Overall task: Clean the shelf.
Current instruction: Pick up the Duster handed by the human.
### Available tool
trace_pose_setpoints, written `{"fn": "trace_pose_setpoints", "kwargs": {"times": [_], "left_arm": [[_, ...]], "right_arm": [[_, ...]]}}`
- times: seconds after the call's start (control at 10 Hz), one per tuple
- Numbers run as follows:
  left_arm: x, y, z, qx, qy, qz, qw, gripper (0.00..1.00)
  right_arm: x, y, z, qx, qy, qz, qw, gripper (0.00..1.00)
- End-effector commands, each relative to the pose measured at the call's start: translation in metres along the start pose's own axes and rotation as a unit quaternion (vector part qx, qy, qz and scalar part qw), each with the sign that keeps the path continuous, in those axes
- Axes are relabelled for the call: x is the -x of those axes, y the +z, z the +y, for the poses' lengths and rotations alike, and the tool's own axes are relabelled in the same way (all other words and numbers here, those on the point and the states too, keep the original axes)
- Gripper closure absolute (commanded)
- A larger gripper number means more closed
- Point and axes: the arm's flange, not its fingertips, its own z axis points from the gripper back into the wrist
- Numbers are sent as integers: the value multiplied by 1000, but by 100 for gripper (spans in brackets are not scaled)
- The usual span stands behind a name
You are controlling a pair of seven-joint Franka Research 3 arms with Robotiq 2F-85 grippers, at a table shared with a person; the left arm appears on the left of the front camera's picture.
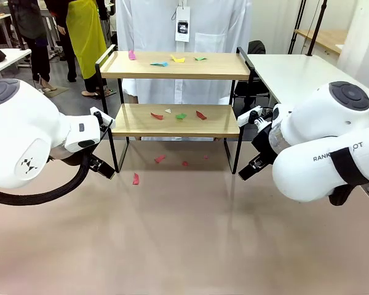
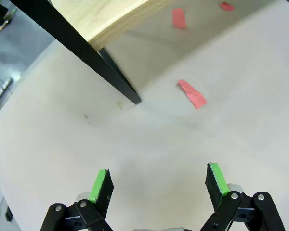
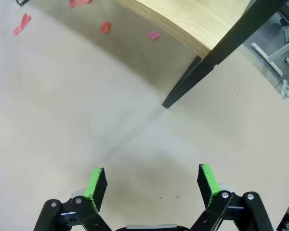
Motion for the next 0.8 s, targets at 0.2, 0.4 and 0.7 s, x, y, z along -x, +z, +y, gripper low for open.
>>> {"fn": "trace_pose_setpoints", "kwargs": {"times": [0.2, 0.4, 0.7], "left_arm": [[-31, 65, 40, 64, 14, -31, 997, 0], [-37, 95, 74, 107, -30, -29, 993, 0], [-18, 102, 143, 204, -152, -117, 960, 0]], "right_arm": [[-42, 70, -33, -3, -38, -47, 998, 0], [-45, 110, -72, -41, -42, -81, 995, 0], [-11, 139, -164, -126, -7, -129, 984, 0]]}}
